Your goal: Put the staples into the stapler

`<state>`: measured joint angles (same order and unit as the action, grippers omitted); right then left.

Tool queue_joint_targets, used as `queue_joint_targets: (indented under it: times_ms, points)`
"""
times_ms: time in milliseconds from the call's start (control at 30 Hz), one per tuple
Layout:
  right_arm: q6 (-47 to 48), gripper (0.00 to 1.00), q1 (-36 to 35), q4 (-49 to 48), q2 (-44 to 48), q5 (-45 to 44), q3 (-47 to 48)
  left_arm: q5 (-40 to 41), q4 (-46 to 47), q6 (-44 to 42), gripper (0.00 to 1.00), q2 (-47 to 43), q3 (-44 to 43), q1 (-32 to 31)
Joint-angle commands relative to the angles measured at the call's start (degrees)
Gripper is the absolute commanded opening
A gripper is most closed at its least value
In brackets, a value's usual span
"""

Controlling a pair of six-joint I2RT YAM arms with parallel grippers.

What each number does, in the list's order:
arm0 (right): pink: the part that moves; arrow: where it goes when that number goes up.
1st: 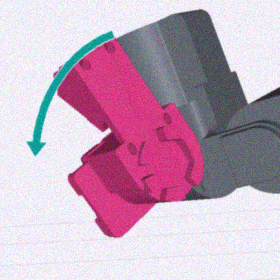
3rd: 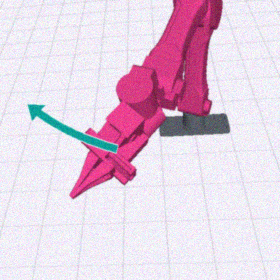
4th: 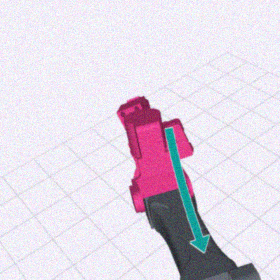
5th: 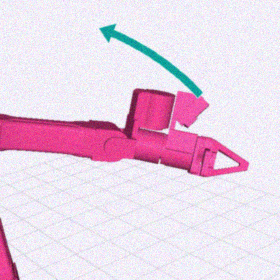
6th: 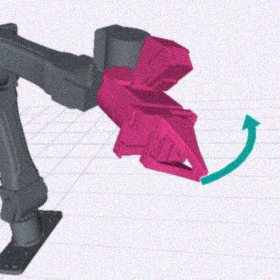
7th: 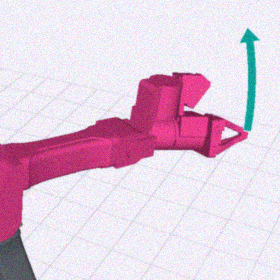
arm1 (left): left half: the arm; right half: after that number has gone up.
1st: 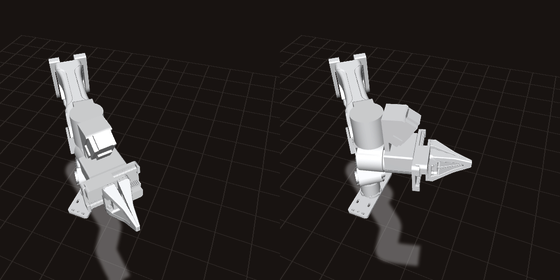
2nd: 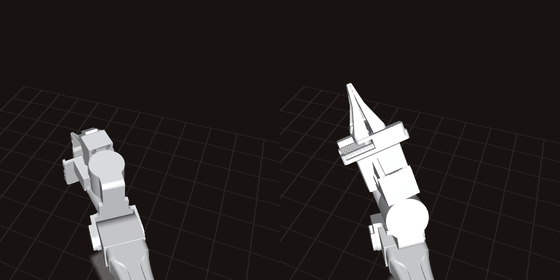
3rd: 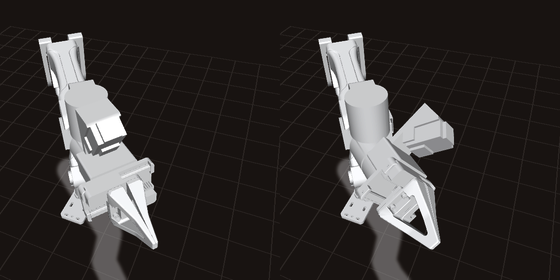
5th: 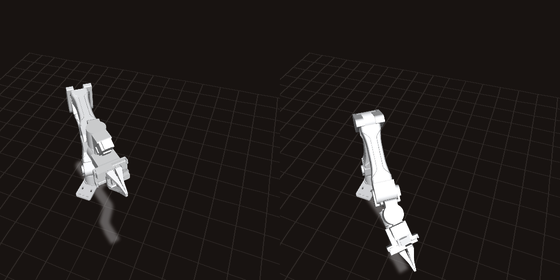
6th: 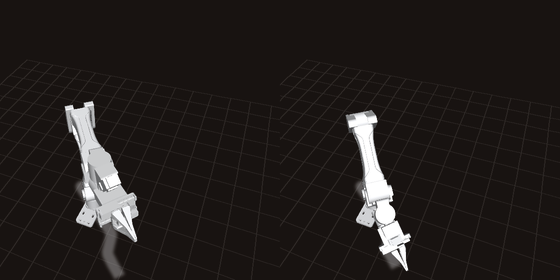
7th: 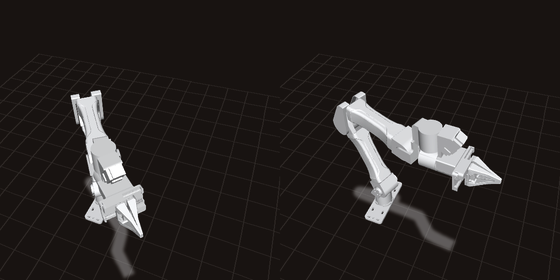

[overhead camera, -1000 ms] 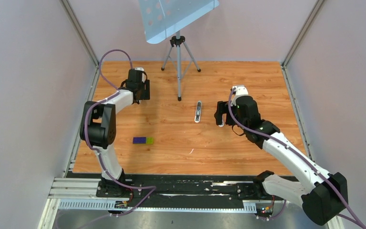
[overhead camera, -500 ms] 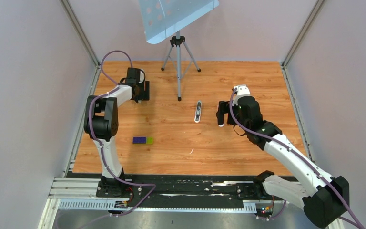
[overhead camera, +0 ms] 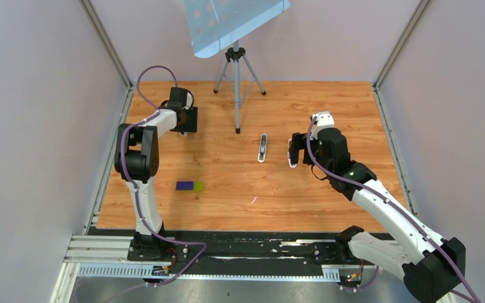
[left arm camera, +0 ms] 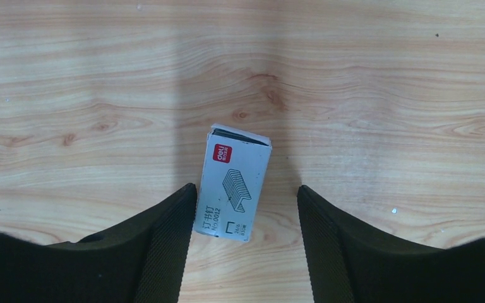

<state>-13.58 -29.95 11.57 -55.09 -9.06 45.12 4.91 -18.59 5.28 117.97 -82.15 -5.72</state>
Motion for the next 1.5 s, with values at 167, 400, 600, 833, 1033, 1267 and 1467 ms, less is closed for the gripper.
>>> queue_joint_targets:
  times_ms: [167,400,600,833,1033,1267,1467]
  points:
    - [0.9,0.91,0.6,0.7,-0.7,-0.9,-0.3,0.4,-1.2,-2.5,0.46,1.1,-1.8,0.4]
    - [0.9,0.91,0.5,0.6,-0.7,-1.1,-0.6,1.4,-1.9,-3.1,0.40,2.0,-3.1,0.4]
    - [0.6,0.92,0.5,0.4,-0.7,-1.0,-0.8,-0.5,-1.4,-2.6,0.37,1.5,-2.4,0.3]
    - [-0.5,0.92,0.5,-0.7,0.6,1.8,-1.3,-0.6,-1.0,-1.9,0.34,-2.0,0.5,-1.0]
    - [-2.1,0.92,0.5,-0.5,1.1,4.9,-2.2,0.3,-1.4,0.3,0.32,-9.6,5.7,-4.5]
    - [-5.5,0.92,0.7,2.1,3.4,10.4,-4.7,0.7,1.3,2.3,0.32,-23.1,17.4,-14.7]
    - [-9.1,0.92,2.0,3.2,6.3,14.0,-7.9,1.1,4.6,3.2,0.32,-33.7,26.2,-24.6]
